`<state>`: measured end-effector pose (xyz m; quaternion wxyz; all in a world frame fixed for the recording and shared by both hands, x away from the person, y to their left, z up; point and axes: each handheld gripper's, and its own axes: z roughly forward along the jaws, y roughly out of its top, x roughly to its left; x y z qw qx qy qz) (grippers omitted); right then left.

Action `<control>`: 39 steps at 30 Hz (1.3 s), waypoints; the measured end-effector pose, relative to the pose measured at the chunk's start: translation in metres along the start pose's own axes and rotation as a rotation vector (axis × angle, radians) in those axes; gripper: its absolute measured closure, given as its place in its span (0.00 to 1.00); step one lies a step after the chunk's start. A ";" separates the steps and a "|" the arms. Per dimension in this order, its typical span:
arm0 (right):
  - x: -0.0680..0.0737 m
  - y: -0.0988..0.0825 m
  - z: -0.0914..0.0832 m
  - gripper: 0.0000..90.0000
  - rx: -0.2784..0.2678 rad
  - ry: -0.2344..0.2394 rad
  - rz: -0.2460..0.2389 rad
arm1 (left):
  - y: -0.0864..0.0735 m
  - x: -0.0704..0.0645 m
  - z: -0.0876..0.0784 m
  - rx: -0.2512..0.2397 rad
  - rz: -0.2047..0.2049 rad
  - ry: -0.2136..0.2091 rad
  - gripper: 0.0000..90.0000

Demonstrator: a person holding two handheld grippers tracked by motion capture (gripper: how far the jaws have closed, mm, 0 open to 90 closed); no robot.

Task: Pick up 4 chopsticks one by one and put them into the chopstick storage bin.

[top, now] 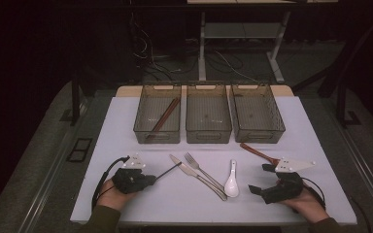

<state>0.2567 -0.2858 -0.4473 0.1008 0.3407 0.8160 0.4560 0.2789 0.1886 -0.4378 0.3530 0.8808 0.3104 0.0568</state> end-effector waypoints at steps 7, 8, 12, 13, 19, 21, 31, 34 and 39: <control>0.000 0.000 0.000 0.03 0.001 -0.001 0.002 | 0.003 0.000 -0.004 -0.041 -0.030 -0.003 0.94; 0.000 0.000 0.000 0.03 0.001 -0.001 0.002 | 0.004 0.000 -0.004 -0.056 -0.042 -0.007 0.95; 0.000 0.000 0.000 0.03 0.002 -0.002 0.001 | 0.005 0.001 -0.007 -0.070 -0.053 -0.008 0.95; 0.000 0.000 0.000 0.03 0.002 -0.003 0.001 | 0.005 0.002 -0.007 -0.072 -0.062 -0.005 0.94; 0.000 0.000 0.000 0.03 0.002 -0.004 0.002 | 0.009 0.001 -0.011 -0.100 -0.076 -0.001 0.94; 0.000 0.000 0.000 0.03 0.003 -0.004 0.003 | 0.009 0.002 -0.012 -0.109 -0.081 0.000 0.94; 0.000 0.000 0.000 0.03 0.004 -0.005 0.002 | 0.015 0.006 -0.018 -0.168 -0.101 0.008 0.94; 0.000 0.000 0.001 0.03 0.004 -0.005 0.001 | 0.017 0.007 -0.019 -0.183 -0.104 0.013 0.94; 0.000 0.000 0.001 0.03 0.009 -0.003 0.000 | 0.023 0.009 -0.020 -0.209 -0.115 0.026 0.94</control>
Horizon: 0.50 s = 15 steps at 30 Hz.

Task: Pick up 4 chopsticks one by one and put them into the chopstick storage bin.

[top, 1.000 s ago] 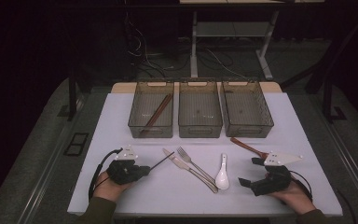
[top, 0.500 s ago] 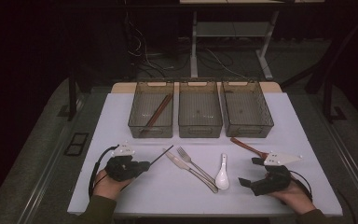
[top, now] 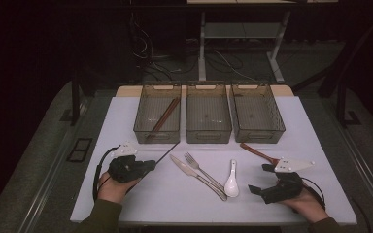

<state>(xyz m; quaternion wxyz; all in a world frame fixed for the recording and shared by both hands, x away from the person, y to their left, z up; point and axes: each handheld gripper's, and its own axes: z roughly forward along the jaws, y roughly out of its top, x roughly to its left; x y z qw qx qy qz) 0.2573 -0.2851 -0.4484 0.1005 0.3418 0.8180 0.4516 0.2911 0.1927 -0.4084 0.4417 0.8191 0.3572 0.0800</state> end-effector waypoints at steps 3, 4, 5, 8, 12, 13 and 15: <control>0.000 0.000 0.000 0.03 0.001 0.000 0.000 | 0.004 0.002 0.001 -0.006 0.001 0.006 0.94; 0.000 0.000 0.000 0.03 0.000 0.000 0.000 | 0.006 0.003 0.002 -0.012 0.001 0.008 0.94; 0.000 0.000 0.000 0.03 0.001 0.000 -0.001 | 0.007 0.004 0.003 -0.015 -0.002 0.010 0.94; 0.000 0.000 0.000 0.03 0.001 0.000 -0.001 | 0.010 0.007 0.005 -0.017 -0.004 0.014 0.94; 0.000 0.000 -0.001 0.03 -0.002 -0.001 0.000 | 0.014 0.013 0.006 -0.030 -0.021 0.007 0.95; 0.000 0.000 -0.001 0.03 -0.002 -0.001 -0.001 | 0.016 0.014 0.007 -0.032 -0.019 0.011 0.95; 0.000 0.000 -0.001 0.03 -0.002 -0.001 0.001 | 0.020 0.017 0.007 -0.041 -0.016 0.013 0.94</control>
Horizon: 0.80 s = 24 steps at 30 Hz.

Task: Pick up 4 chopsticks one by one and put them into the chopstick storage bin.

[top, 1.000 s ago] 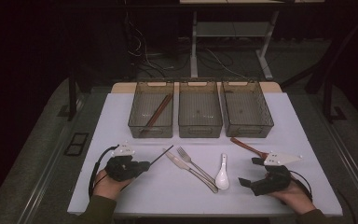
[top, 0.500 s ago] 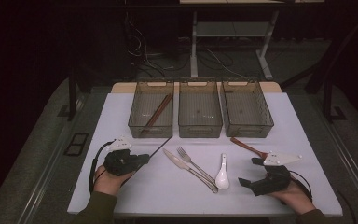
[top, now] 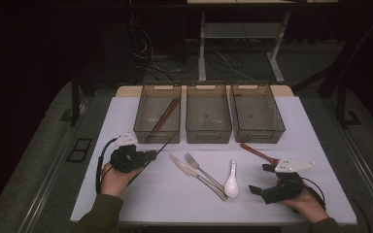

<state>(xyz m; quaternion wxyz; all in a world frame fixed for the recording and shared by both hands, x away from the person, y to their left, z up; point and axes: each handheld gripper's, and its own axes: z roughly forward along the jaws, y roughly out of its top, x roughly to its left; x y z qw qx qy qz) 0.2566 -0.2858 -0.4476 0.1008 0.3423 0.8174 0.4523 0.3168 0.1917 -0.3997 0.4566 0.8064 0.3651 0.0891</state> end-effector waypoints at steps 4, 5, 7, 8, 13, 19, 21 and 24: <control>0.000 0.000 0.000 0.03 0.000 0.000 0.001 | 0.011 0.005 0.000 -0.027 -0.007 0.009 0.94; 0.000 0.000 0.000 0.03 0.000 0.001 0.001 | 0.014 0.006 0.000 -0.031 -0.006 0.012 0.95; 0.000 0.000 0.000 0.03 -0.001 -0.001 0.001 | 0.021 0.009 0.000 -0.040 -0.006 0.013 0.94; 0.000 0.000 0.000 0.03 -0.001 -0.001 0.001 | 0.024 0.010 0.001 -0.042 -0.001 0.016 0.94; 0.000 0.000 0.000 0.03 -0.001 -0.001 0.002 | 0.042 0.016 0.003 -0.054 0.009 0.026 0.94; 0.000 0.000 0.000 0.03 -0.002 -0.001 0.002 | 0.065 0.026 0.006 -0.079 0.007 0.037 0.95; 0.000 0.000 0.000 0.03 -0.003 -0.001 0.003 | 0.074 0.029 0.007 -0.090 0.005 0.039 0.95; 0.000 0.000 0.000 0.03 -0.004 -0.001 0.003 | 0.085 0.034 0.010 -0.097 0.009 0.046 0.95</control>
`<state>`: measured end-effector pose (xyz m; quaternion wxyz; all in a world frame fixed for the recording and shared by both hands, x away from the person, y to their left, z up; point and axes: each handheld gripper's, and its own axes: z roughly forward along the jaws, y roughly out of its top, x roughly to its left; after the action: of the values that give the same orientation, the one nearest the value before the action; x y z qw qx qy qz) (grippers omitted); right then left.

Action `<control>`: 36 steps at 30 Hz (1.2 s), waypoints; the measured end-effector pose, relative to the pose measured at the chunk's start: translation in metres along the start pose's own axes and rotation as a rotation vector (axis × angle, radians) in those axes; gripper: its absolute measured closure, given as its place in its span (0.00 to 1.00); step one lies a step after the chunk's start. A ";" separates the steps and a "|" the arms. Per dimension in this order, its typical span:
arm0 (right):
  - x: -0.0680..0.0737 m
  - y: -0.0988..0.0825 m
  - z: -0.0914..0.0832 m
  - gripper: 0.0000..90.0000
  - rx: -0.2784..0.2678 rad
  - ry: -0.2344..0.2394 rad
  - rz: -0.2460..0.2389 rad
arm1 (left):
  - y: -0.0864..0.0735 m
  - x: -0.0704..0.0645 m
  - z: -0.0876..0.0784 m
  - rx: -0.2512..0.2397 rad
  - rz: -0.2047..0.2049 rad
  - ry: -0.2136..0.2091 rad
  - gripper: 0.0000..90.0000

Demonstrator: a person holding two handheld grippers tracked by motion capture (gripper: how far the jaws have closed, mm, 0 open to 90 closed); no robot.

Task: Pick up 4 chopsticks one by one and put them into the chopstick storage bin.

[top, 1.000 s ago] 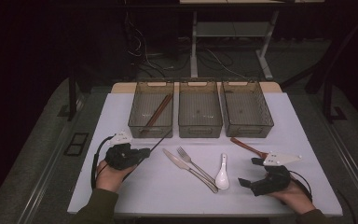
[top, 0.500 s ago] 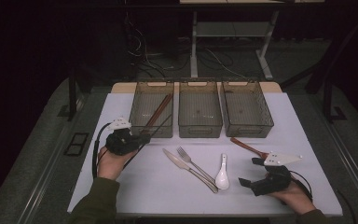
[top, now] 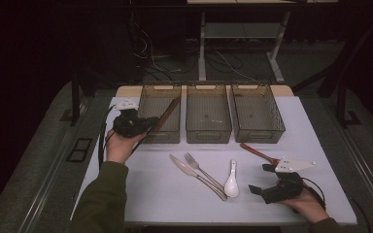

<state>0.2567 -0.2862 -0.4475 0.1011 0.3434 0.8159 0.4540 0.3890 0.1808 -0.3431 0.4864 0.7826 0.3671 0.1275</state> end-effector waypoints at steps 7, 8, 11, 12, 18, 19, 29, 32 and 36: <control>0.000 0.000 0.000 0.03 0.002 0.001 0.000 | 0.026 0.014 0.013 -0.023 -0.005 0.020 0.95; 0.000 0.000 0.000 0.03 0.002 0.001 0.000 | 0.029 0.016 0.015 -0.028 -0.007 0.024 0.95; 0.000 0.000 0.000 0.03 0.002 0.000 0.000 | 0.037 0.020 0.022 -0.030 -0.001 0.037 0.95; 0.000 0.000 0.000 0.03 0.002 0.001 0.000 | 0.039 0.021 0.025 -0.028 0.002 0.043 0.95; 0.000 0.000 0.000 0.03 0.000 0.002 0.000 | 0.048 0.030 0.041 -0.039 -0.007 0.070 0.94; 0.000 0.000 0.000 0.03 -0.001 0.002 0.000 | 0.048 0.032 0.043 -0.037 -0.007 0.080 0.95; 0.000 0.000 0.000 0.03 -0.006 0.008 -0.001 | 0.046 0.054 0.063 -0.017 -0.044 0.142 0.94; 0.000 0.000 -0.001 0.03 -0.007 0.009 0.001 | 0.042 0.060 0.070 0.012 -0.051 0.160 0.94; 0.000 0.000 -0.001 0.03 -0.005 0.007 -0.003 | 0.036 0.064 0.079 0.043 -0.071 0.176 0.94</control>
<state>0.2564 -0.2870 -0.4472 0.0999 0.3403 0.8157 0.4570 0.4938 0.1637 -0.3611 0.4395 0.7651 0.4385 0.1707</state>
